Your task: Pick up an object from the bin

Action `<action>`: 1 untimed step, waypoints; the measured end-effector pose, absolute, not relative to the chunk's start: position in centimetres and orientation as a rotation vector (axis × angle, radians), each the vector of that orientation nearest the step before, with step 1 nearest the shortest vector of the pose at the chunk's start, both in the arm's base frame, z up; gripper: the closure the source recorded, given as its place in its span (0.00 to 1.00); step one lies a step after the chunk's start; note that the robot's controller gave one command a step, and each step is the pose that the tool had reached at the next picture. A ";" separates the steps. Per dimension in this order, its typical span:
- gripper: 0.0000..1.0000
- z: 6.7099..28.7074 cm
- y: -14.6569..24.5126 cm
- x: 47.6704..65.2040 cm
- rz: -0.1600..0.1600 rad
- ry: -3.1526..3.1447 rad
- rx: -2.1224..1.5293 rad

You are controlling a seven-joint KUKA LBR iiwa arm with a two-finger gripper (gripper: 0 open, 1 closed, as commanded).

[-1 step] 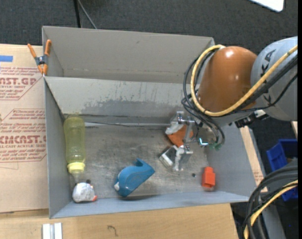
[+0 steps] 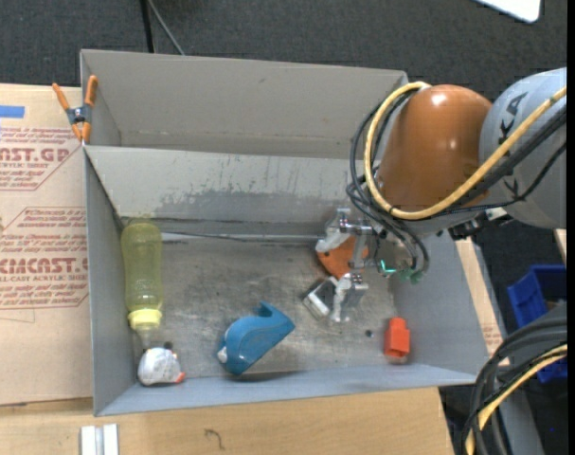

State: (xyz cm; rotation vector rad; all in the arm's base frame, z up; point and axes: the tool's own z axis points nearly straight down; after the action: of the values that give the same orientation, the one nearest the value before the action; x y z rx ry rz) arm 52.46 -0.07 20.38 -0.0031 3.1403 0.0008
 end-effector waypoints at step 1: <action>0.00 16.7 1.3 51.5 0.000 3.133 -0.130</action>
Offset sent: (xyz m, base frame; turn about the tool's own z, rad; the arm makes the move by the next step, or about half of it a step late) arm -0.0433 0.0437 -0.1338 -0.2342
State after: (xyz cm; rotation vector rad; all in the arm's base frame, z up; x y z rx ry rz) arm 51.48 1.29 16.67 -0.1299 3.1328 -0.0002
